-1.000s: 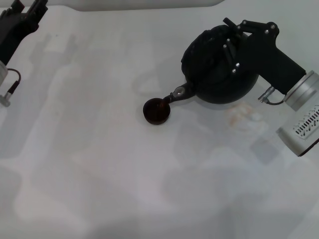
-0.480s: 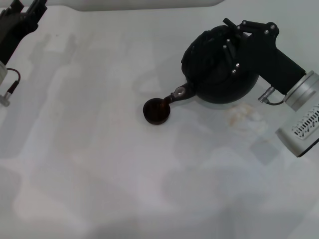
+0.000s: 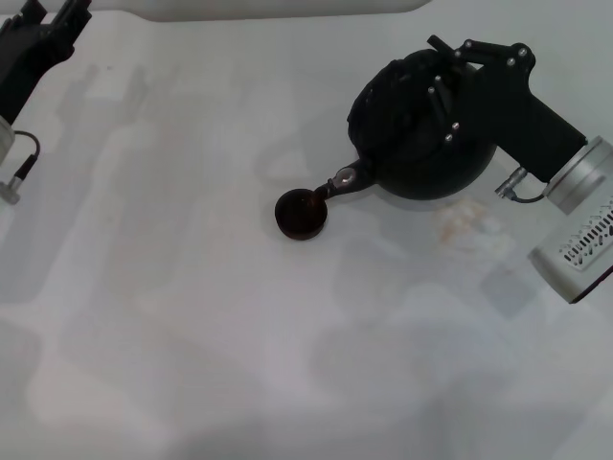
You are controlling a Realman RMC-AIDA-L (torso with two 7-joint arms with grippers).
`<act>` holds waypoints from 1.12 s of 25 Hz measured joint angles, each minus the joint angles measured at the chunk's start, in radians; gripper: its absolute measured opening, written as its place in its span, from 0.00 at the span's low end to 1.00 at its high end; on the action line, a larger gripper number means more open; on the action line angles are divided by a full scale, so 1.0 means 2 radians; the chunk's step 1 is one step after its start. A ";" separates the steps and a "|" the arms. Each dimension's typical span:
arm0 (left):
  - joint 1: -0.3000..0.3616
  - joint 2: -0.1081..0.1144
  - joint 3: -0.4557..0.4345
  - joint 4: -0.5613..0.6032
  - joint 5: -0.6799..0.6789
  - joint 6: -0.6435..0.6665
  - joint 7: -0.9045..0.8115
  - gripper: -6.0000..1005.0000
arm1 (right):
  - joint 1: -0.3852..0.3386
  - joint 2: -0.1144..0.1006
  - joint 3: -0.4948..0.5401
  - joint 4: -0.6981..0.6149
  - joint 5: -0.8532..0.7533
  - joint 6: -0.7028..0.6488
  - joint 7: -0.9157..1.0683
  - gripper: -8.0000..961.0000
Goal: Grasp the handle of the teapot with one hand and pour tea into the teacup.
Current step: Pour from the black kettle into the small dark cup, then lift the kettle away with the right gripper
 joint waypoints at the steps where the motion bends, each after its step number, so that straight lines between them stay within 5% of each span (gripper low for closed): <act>1: 0.000 0.000 0.000 0.000 0.000 0.000 0.000 0.71 | 0.000 0.000 0.000 0.000 0.000 0.000 0.000 0.12; 14: -0.002 0.001 0.001 0.000 0.000 0.000 0.000 0.71 | -0.002 0.000 -0.002 0.000 0.002 -0.006 0.018 0.12; 28: -0.006 0.001 0.000 -0.011 0.000 0.001 0.000 0.71 | -0.007 -0.002 0.000 -0.003 0.063 -0.026 0.259 0.12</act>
